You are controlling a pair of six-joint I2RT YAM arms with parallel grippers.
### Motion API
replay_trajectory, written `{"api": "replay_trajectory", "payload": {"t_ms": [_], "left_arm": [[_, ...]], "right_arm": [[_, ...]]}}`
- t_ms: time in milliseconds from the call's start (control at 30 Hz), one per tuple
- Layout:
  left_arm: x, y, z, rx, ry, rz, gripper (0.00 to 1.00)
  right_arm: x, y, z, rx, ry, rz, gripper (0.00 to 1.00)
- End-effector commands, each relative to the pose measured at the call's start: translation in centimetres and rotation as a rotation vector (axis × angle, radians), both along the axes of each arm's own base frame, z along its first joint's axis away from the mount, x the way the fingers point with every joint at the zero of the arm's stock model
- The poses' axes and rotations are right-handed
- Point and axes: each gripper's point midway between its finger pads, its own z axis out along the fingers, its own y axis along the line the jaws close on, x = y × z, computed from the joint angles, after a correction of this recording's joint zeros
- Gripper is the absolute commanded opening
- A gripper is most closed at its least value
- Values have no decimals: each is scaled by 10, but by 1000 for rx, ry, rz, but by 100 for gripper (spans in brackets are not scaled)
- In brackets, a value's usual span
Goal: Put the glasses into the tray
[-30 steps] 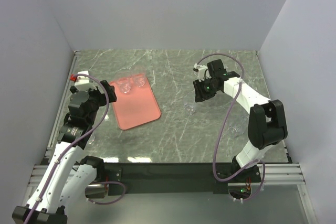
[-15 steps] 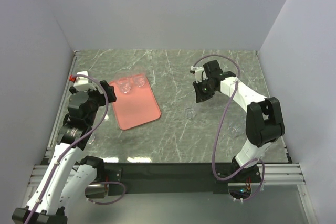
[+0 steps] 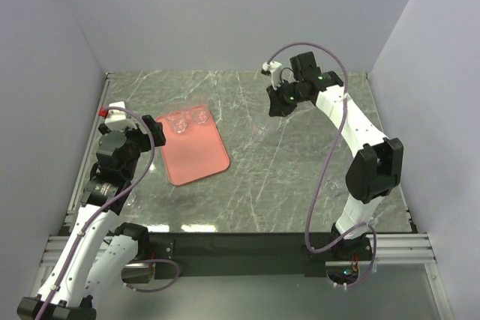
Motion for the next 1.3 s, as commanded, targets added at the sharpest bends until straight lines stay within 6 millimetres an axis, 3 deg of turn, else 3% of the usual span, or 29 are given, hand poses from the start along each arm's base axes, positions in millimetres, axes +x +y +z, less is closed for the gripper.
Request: {"api": "replay_trajectory", "payload": {"t_ms": [0,33,100,133,200,233,267,500,700,1000,1267], "left_arm": [[0,6,14,1,-57,31,99],[0,6,14,1,-59,31,99],[0,8,15,3,-61,38,99],[0,8,14,4,-59,40,99],[0,9,14,6,-58,42,99],[0,9,13,6,-56,42,99],[1,9,13,7,-55,42,99],[2,11,11,17,-47,55,99],[3,14,8,27,-38,68,99],[3,14,7,30,-35,73,99],[4,14,8,30,-38,69,99]], "right_arm": [[5,27,10,48,8,101,0],[10,34,19,61,-14,110,0],[16,45,13,67,6,122,0],[21,55,22,79,-18,134,0],[29,67,13,71,1,132,1],[38,74,23,75,-30,125,1],[40,85,13,68,-11,136,1],[63,140,8,89,-75,75,1],[78,175,-8,82,-112,25,0],[94,201,-24,98,-159,-76,0],[93,221,-37,89,-177,-90,1]]}}
